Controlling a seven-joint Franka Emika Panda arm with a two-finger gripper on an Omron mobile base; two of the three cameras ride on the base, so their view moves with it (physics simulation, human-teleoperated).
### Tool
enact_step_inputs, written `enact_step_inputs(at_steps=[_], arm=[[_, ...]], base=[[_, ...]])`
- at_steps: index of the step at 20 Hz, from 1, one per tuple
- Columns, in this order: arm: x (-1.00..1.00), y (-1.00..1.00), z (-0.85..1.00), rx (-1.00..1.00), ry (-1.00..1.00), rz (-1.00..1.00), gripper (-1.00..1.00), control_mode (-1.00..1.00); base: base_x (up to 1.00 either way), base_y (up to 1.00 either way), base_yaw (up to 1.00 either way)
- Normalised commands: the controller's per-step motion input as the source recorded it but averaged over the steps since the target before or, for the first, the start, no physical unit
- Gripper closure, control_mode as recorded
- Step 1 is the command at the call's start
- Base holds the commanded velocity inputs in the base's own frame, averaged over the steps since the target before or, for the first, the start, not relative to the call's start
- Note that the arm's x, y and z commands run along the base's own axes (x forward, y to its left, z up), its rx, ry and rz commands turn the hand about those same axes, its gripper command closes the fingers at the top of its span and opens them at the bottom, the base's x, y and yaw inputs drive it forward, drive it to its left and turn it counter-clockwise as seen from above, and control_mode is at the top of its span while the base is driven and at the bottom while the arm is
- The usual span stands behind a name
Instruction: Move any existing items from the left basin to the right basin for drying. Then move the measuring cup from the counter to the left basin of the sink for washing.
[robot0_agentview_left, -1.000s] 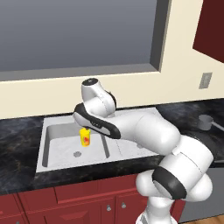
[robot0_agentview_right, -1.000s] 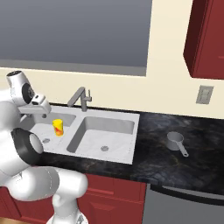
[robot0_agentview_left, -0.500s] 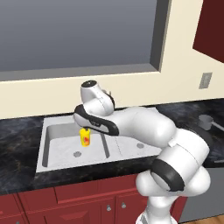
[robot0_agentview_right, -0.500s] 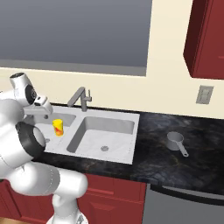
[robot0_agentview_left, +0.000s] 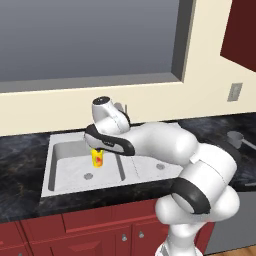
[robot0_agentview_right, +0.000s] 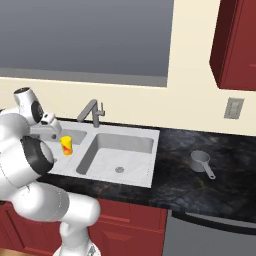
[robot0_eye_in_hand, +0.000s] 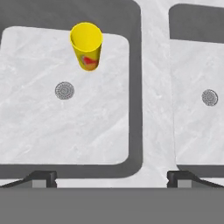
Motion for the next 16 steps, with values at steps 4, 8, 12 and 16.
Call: enact_step_inputs(at_steps=[4, 8, 12, 16], arm=[[0.14, 0.01, -0.15, 0.00, 0.00, 0.00, -1.00, -1.00], [0.20, 0.03, -0.14, 0.00, 0.00, 0.00, -1.00, -1.00], [0.26, 0.11, -0.08, 0.00, 0.00, 0.00, -1.00, -1.00], [0.24, 0.12, -0.05, 0.00, 0.00, 0.00, -1.00, -1.00]], base=[[0.00, 0.00, 0.00], [0.00, 0.00, 0.00], [0.00, 0.00, 0.00], [0.00, 0.00, 0.00]])
